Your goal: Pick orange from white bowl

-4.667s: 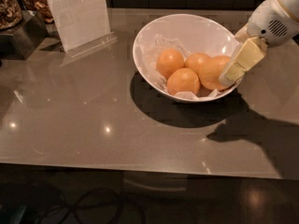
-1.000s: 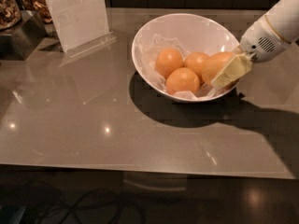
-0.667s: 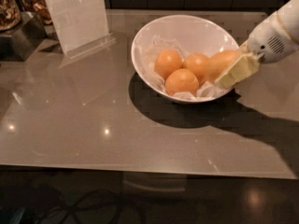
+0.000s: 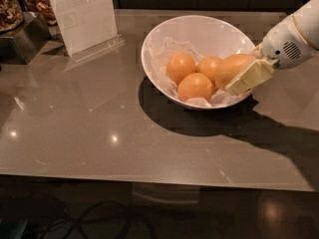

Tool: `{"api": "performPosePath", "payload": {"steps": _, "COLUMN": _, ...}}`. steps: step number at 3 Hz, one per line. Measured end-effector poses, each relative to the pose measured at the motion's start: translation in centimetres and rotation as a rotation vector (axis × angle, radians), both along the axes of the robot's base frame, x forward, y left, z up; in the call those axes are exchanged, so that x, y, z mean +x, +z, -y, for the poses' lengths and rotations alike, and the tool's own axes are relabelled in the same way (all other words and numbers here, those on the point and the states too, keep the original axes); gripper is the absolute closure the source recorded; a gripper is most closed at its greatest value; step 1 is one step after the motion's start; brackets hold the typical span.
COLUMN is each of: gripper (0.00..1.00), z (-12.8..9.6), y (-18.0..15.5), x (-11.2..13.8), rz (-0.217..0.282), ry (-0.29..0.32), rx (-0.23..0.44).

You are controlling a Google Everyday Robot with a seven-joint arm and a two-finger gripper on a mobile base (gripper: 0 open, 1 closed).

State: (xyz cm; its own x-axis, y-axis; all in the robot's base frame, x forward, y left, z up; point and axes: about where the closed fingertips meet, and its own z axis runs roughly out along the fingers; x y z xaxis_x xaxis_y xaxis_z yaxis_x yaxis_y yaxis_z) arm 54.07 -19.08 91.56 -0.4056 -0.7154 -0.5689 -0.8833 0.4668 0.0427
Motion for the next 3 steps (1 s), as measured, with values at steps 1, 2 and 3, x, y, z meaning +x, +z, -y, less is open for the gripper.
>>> {"api": "performPosePath", "payload": {"steps": 1, "gripper": 1.0, "z": 0.0, "y": 0.0, "x": 0.0, "rz": 0.0, "ry": 0.0, "rx": 0.0}}
{"api": "performPosePath", "payload": {"steps": 2, "gripper": 1.0, "z": -0.2, "y": 0.9, "x": -0.5, "rz": 0.016, "ry": 0.008, "rx": 0.005}}
{"api": "performPosePath", "payload": {"steps": 3, "gripper": 1.0, "z": -0.5, "y": 1.7, "x": -1.2, "rz": 0.043, "ry": 0.017, "rx": 0.019}}
